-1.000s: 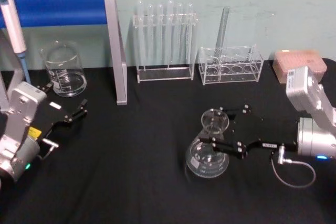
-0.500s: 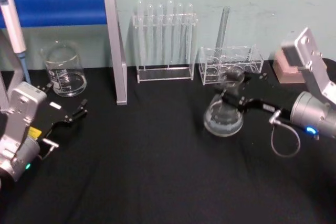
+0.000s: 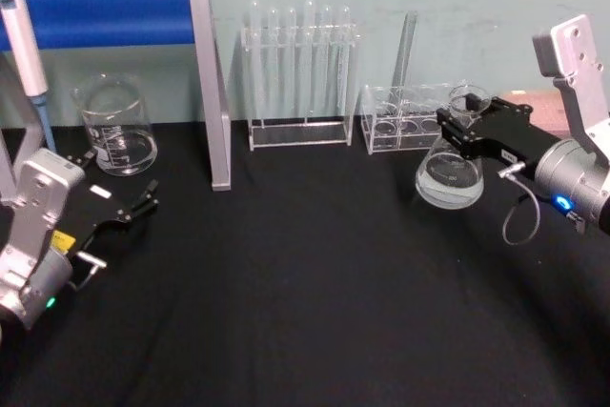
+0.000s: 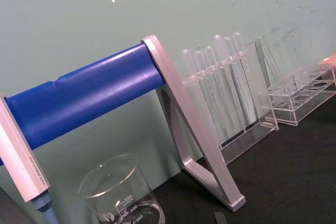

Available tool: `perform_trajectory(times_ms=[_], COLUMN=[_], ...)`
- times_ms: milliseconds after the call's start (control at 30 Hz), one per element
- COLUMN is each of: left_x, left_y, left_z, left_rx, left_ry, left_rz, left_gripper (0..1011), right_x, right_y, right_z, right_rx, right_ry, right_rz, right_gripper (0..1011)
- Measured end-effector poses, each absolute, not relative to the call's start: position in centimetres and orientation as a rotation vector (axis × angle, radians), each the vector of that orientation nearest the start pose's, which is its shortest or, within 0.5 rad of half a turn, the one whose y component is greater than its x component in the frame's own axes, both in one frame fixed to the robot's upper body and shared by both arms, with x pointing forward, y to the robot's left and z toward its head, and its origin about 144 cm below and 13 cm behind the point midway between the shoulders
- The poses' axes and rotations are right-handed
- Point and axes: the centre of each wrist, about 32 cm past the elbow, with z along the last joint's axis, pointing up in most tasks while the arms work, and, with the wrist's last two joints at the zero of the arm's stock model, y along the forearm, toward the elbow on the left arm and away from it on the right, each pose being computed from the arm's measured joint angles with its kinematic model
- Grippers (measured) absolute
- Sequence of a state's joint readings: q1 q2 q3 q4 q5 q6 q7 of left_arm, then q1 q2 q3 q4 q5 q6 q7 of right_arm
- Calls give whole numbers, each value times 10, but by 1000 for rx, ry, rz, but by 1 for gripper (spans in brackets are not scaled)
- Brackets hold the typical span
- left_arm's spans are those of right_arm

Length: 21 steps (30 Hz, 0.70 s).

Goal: Grasp the erlenmeyer flask with one hand, shake it three times, then place it back.

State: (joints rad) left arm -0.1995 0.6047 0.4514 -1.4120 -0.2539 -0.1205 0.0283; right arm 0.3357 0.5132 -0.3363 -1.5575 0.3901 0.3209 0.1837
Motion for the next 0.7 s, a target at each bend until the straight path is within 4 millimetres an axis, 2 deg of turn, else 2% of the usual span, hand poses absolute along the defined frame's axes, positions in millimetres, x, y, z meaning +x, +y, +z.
perform_trajectory(times_ms=[400,700], left_x=[489,489], left_y=[310,310], left_z=[1140,1140], left_rx=[304,305], left_ry=[-285,-285], left_rz=[1248,1248], left_gripper=[1001,1001], right_x=[529,516], right_y=[-282,-283], right_z=[1240,1240], right_rx=[-279,-289], right_ry=[-19,-68], right_rz=[-1150,-959], right_gripper=[457,457])
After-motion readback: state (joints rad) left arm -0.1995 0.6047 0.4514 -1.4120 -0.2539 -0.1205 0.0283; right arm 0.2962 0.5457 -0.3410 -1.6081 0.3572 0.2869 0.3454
